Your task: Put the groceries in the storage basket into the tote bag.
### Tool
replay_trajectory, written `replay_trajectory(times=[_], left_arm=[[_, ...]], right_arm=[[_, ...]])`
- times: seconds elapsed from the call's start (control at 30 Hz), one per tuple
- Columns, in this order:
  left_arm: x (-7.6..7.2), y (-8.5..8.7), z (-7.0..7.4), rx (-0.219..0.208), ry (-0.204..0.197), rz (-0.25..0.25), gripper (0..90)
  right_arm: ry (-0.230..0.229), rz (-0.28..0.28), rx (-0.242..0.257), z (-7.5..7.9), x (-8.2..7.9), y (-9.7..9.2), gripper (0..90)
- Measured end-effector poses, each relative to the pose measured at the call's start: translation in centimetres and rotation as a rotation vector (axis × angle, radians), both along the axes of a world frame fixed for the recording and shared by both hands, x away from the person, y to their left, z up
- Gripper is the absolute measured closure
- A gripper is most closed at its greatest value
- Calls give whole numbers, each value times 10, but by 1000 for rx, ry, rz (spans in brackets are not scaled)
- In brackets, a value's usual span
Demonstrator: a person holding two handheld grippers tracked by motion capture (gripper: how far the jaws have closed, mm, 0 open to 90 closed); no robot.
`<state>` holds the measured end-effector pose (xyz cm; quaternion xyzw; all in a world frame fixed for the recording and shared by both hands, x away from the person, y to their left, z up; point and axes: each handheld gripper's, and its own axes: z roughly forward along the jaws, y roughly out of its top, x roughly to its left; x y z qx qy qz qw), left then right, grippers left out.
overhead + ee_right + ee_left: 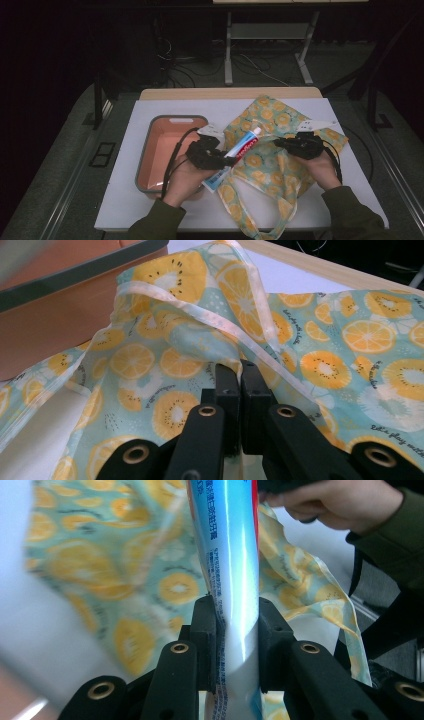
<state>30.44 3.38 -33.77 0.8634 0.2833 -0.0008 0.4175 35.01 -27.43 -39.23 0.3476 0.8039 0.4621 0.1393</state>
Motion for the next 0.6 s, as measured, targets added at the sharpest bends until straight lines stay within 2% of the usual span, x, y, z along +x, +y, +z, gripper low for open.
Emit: replay_trajectory(times=[0.1,0.3,0.43,0.6], left_arm=[[-1,-21,-10,22,8,-22,733],[0,-50,-30,56,32,-49,732],[3,-65,-46,125,37,-54,732],[10,-75,-64,194,42,-30,731]], right_arm=[[-2,-1,5,1,0,-2,881],[-4,-3,9,2,0,-4,881],[-6,-6,8,3,0,-6,880],[-9,-11,8,3,0,-8,880]])
